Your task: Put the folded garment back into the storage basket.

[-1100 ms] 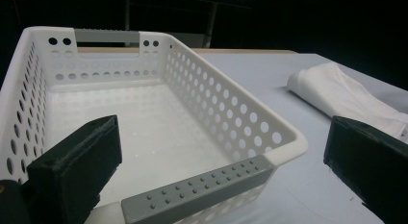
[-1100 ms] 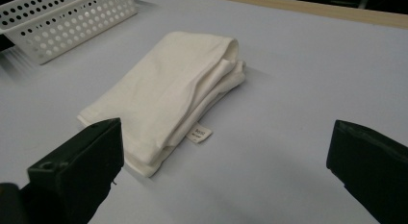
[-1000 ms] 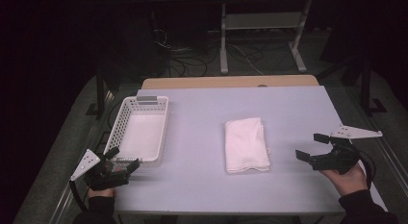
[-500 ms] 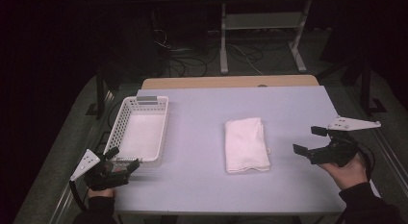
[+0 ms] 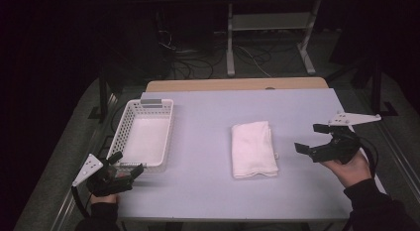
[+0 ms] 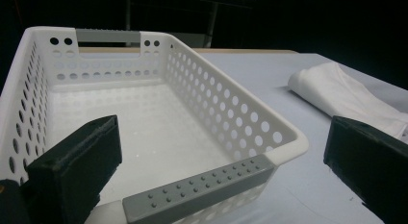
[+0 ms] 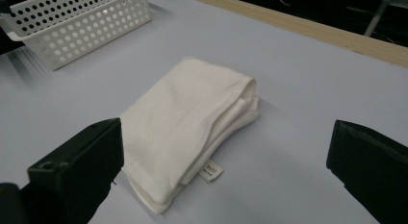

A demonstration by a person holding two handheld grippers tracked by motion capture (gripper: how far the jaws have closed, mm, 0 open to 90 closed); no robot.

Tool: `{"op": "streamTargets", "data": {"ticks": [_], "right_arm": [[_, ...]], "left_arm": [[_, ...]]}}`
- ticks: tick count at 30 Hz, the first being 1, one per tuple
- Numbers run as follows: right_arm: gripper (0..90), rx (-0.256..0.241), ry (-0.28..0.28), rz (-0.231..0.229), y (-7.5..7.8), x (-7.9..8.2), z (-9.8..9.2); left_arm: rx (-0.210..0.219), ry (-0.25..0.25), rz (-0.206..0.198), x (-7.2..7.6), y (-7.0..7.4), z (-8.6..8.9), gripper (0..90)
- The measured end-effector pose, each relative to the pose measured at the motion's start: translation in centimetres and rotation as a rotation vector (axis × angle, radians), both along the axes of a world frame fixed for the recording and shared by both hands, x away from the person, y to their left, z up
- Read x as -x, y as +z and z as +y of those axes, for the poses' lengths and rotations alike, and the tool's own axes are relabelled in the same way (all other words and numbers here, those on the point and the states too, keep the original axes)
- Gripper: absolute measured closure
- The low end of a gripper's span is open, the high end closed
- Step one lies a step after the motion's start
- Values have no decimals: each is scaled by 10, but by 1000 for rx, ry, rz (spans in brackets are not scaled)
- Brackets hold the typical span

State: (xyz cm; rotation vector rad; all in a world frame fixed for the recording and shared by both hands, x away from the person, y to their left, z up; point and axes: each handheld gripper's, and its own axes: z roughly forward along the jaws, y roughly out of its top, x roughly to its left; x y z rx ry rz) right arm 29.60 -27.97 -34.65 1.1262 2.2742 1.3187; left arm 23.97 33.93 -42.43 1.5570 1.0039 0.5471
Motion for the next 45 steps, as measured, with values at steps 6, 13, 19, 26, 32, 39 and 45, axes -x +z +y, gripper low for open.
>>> {"op": "streamTargets", "data": {"ticks": [6,13,19,26,32,39,45], "right_arm": [[0,1,12,12,0,-8,6],[0,1,14,32,-3,-16,11],[0,2,18,46,-7,-24,16],[0,8,24,61,-12,-30,22],[0,6,23,77,-17,-35,24],[0,12,23,97,-22,-41,27],[0,11,20,111,-27,-45,29]], "left_arm": [[-1,-1,0,0,0,0,0],[-1,-2,0,0,0,0,0],[-2,-3,1,0,0,0,0],[-2,-5,0,-1,0,0,0],[-2,-5,2,-1,0,0,0],[-2,-6,3,-1,0,0,0],[-2,-6,2,-1,0,0,0]]}}
